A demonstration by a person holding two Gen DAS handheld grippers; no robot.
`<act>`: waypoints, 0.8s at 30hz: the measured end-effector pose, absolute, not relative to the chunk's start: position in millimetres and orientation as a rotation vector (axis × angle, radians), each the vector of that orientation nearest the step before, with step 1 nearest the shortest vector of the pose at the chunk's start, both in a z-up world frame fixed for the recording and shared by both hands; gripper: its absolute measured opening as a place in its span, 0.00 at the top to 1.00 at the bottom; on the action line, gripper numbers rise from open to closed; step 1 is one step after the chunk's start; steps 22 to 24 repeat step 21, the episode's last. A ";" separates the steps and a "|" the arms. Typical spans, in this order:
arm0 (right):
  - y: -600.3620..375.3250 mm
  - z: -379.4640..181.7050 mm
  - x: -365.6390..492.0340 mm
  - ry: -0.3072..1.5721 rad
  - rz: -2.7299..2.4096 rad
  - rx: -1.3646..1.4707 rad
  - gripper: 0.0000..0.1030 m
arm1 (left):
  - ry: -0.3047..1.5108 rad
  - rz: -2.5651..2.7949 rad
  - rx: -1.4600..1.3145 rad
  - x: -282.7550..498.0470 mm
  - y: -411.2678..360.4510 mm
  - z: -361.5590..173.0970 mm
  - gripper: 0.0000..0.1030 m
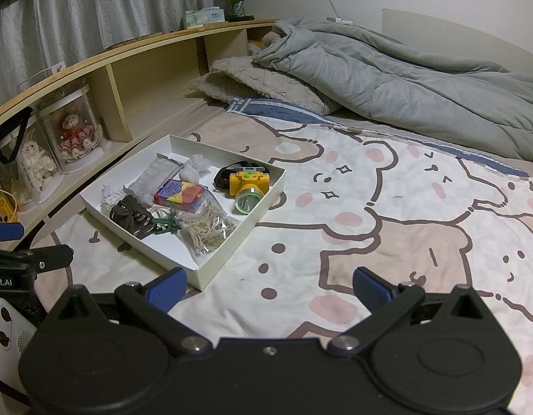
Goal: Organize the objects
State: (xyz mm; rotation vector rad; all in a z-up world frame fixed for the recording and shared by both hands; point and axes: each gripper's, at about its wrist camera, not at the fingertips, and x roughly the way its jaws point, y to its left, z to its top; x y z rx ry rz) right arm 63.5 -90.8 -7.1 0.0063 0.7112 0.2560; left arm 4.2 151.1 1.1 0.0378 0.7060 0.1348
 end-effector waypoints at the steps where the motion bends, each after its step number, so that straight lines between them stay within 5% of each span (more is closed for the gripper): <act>1: -90.7 -7.2 63.5 0.711 0.256 0.006 0.00 | 0.706 0.136 0.036 3.8 151.1 1.0 0.00; 24: -89.8 -7.2 63.3 0.712 0.257 0.006 0.00 | 0.706 0.141 0.023 4.7 154.7 0.7 0.00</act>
